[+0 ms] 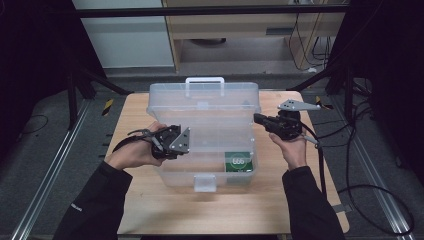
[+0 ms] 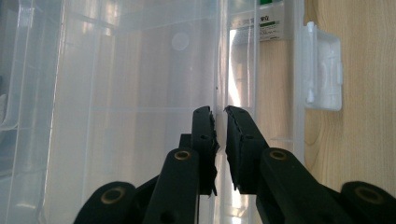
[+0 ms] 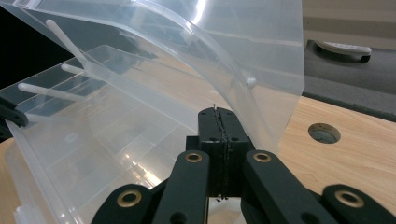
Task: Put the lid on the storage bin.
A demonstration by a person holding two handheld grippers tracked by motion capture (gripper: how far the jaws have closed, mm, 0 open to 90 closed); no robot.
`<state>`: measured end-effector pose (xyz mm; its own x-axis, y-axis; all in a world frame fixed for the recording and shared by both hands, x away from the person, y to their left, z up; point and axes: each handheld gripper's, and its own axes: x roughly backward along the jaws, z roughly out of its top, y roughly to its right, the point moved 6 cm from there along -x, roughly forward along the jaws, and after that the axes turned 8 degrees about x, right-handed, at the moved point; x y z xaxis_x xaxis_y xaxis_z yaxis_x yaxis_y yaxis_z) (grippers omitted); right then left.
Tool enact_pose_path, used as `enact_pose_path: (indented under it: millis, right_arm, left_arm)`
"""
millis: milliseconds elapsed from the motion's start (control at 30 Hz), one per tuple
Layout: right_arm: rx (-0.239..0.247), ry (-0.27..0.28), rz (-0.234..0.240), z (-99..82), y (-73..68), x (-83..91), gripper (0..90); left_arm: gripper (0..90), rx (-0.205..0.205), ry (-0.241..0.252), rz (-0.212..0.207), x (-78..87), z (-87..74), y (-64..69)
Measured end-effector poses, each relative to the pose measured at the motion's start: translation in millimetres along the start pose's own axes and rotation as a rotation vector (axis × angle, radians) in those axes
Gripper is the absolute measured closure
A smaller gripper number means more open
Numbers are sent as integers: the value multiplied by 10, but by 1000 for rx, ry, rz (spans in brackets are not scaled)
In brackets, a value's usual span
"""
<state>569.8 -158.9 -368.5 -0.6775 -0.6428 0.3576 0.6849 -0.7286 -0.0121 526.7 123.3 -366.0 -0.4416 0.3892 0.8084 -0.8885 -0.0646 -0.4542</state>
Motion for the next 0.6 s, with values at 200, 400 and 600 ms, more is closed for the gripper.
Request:
enact_pose_path:
  millis: [200, 400, 600]
  right_arm:
    - [2, -2, 11, -30, -17, 17, 899]
    - [7, -8, 21, -60, -48, 32, 898]
    - [20, -11, 31, -70, -88, 34, 899]
  left_arm:
    - [657, 18, 79, 18, -55, 26, -24]
    - [576, 61, 161, 18, -52, 48, -31]
    - [554, 125, 271, -17, -55, 39, -33]
